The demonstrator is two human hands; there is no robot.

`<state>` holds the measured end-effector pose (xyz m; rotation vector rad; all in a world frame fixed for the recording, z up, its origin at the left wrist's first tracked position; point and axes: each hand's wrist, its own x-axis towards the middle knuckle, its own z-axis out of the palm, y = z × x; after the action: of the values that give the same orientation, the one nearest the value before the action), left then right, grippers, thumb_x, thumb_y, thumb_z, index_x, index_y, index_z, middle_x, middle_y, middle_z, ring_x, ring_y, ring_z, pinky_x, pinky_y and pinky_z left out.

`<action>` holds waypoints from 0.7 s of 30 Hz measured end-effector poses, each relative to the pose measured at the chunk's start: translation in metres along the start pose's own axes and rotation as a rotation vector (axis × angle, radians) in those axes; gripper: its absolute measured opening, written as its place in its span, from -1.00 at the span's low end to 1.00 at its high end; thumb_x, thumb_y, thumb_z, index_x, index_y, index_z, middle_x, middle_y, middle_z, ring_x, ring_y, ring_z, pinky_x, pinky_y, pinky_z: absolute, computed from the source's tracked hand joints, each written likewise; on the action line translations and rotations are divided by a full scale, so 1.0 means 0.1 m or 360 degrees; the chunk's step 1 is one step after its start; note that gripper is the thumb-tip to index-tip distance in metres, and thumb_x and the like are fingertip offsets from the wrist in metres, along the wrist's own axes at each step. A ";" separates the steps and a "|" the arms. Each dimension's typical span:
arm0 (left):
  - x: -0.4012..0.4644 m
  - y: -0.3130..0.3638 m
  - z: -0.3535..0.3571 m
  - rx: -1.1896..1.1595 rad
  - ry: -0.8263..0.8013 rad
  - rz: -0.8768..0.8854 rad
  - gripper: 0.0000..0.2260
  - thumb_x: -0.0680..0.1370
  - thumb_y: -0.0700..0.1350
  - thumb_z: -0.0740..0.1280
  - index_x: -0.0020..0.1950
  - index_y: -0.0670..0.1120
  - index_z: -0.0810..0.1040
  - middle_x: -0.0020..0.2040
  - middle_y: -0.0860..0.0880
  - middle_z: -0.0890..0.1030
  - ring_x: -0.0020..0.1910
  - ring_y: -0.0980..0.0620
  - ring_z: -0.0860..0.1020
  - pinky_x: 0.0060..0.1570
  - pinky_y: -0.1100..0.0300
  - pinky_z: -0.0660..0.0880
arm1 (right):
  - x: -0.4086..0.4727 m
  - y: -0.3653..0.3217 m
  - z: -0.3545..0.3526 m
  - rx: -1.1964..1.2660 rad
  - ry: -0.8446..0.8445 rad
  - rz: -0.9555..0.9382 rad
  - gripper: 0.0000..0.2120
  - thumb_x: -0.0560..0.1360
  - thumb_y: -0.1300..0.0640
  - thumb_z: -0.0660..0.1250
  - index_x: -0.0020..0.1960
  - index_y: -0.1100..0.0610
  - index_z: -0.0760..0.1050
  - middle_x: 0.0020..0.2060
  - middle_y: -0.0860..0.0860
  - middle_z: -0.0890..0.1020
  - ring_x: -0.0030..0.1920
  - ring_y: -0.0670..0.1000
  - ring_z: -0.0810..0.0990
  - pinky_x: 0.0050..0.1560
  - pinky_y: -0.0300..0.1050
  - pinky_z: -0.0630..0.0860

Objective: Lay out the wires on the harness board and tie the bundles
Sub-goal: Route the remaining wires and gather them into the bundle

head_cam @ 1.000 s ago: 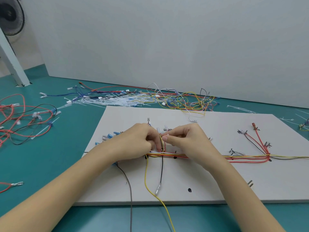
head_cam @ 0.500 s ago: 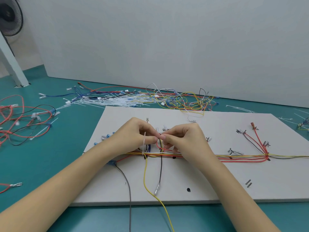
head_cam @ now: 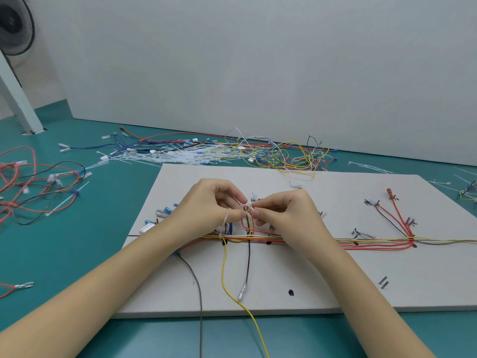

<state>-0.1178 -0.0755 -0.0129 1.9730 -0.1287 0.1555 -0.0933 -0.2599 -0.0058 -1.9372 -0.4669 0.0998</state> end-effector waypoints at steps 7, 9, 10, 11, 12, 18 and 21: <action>-0.02 0.00 0.00 -0.0024 -0.0025 0.0084 -0.93 0.37 -0.16 0.56 -0.23 -0.01 0.73 -0.39 0.07 0.67 -0.48 0.28 0.49 -0.46 0.48 0.34 | 0.00 0.01 0.02 -0.0042 -0.0035 -0.0045 -0.88 0.47 0.25 0.42 -0.08 0.09 0.71 -0.34 0.08 0.68 -0.36 -0.12 0.55 -0.37 -0.32 0.41; -0.02 0.00 0.01 0.0001 -0.0048 0.0088 -0.94 0.39 -0.15 0.55 -0.21 0.01 0.74 -0.38 0.08 0.67 -0.48 0.28 0.49 -0.45 0.49 0.32 | 0.00 0.01 0.02 -0.0025 -0.0020 -0.0033 -0.88 0.48 0.24 0.42 -0.09 0.08 0.71 -0.35 0.08 0.68 -0.37 -0.14 0.55 -0.38 -0.34 0.40; -0.02 0.00 0.01 0.0029 -0.0055 0.0086 -0.95 0.40 -0.13 0.54 -0.20 0.02 0.74 -0.37 0.05 0.67 -0.47 0.27 0.48 -0.44 0.47 0.32 | 0.00 0.01 0.02 -0.0019 -0.0021 -0.0032 -0.88 0.48 0.24 0.41 -0.10 0.08 0.71 -0.36 0.08 0.67 -0.38 -0.15 0.54 -0.39 -0.34 0.39; -0.01 -0.01 0.01 0.0059 -0.0060 0.0085 -0.96 0.41 -0.11 0.54 -0.19 0.03 0.75 -0.35 0.01 0.68 -0.45 0.25 0.46 -0.43 0.42 0.33 | -0.01 0.01 0.01 -0.0010 -0.0028 -0.0032 -0.88 0.48 0.24 0.41 -0.10 0.08 0.71 -0.38 0.07 0.66 -0.41 -0.17 0.52 -0.40 -0.36 0.38; -0.01 -0.01 0.02 0.0083 -0.0063 0.0083 -0.97 0.41 -0.10 0.53 -0.19 0.03 0.75 -0.33 -0.04 0.68 -0.43 0.20 0.46 -0.41 0.36 0.35 | -0.01 0.01 0.01 0.0005 -0.0036 -0.0031 -0.88 0.49 0.25 0.41 -0.11 0.09 0.71 -0.39 0.05 0.65 -0.44 -0.20 0.50 -0.42 -0.36 0.36; -0.01 -0.01 0.03 0.0150 -0.0069 0.0070 -0.97 0.42 -0.08 0.53 -0.18 0.06 0.74 -0.29 -0.22 0.66 -0.35 0.02 0.42 -0.30 0.15 0.31 | -0.02 -0.01 0.00 0.0065 -0.0042 -0.0037 -0.84 0.48 0.28 0.40 -0.15 0.05 0.69 -0.37 0.08 0.67 -0.39 -0.16 0.56 -0.41 -0.39 0.39; -0.01 -0.01 0.03 0.0155 -0.0072 0.0062 -0.96 0.42 -0.09 0.52 -0.17 0.05 0.74 -0.28 -0.17 0.68 -0.33 0.00 0.47 -0.26 0.11 0.37 | -0.02 -0.02 -0.01 0.0087 -0.0046 -0.0037 -0.85 0.48 0.29 0.40 -0.14 0.08 0.69 -0.35 0.08 0.68 -0.38 -0.15 0.57 -0.40 -0.39 0.39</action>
<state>-0.1187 -0.0782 -0.0158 2.0724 -0.1925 0.1450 -0.0955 -0.2606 -0.0038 -1.8783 -0.5006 0.1246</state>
